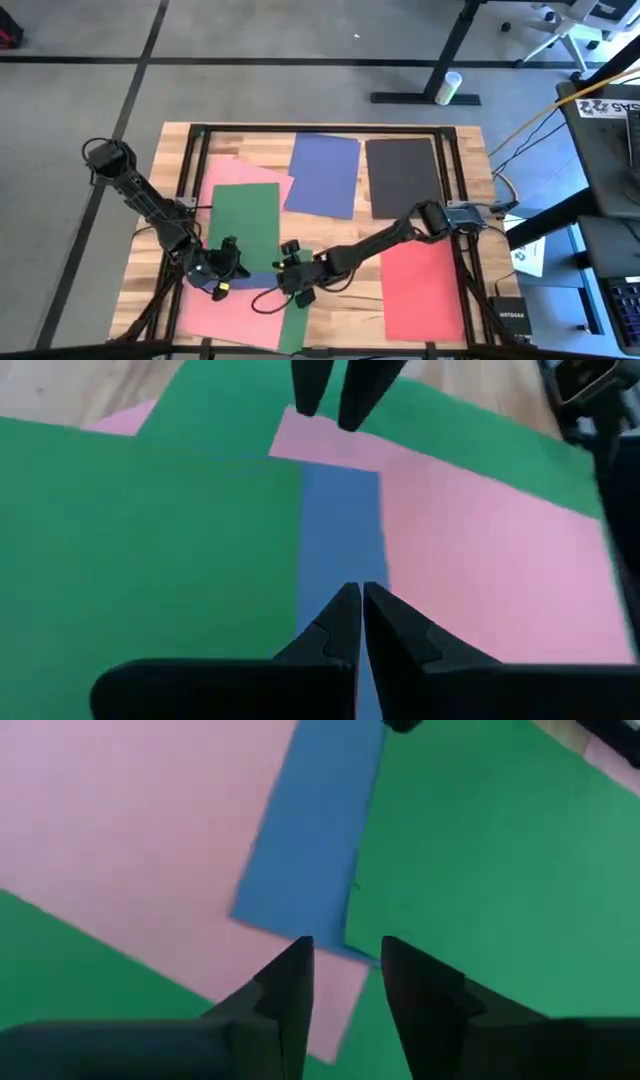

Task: Organize paper
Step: Stack the blue paper on top of the other blue papers on the table

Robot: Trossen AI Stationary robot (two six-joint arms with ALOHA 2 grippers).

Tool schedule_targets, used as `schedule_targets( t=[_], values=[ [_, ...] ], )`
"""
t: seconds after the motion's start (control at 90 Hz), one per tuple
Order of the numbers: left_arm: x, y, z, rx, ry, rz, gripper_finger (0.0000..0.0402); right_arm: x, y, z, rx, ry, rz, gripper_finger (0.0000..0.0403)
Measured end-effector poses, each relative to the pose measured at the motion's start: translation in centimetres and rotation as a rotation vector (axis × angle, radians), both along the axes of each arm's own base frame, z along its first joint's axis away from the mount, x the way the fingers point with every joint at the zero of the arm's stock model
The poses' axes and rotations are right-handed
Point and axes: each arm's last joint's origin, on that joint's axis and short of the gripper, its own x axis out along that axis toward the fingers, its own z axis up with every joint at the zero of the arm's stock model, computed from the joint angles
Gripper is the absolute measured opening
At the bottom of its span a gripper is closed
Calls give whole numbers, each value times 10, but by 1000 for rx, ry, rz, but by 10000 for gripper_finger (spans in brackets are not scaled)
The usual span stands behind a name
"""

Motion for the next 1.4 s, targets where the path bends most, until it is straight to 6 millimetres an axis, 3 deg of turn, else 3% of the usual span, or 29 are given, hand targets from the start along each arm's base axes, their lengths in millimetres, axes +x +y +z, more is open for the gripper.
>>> schedule_targets(
  t=[0.411,0.689,1.078,1.4],
  values=[
    [0,0,0,-1,0,1,0,1,-1,-1,-38,-4,41,111],
    [0,0,0,4,-1,-3,0,8,-15,-8,-30,-2,44,111],
    [0,0,0,6,0,-4,0,10,-13,-8,-16,-13,90,111],
    [1,1,0,12,-2,0,0,14,-16,-24,-43,-7,94,111]
  ],
)
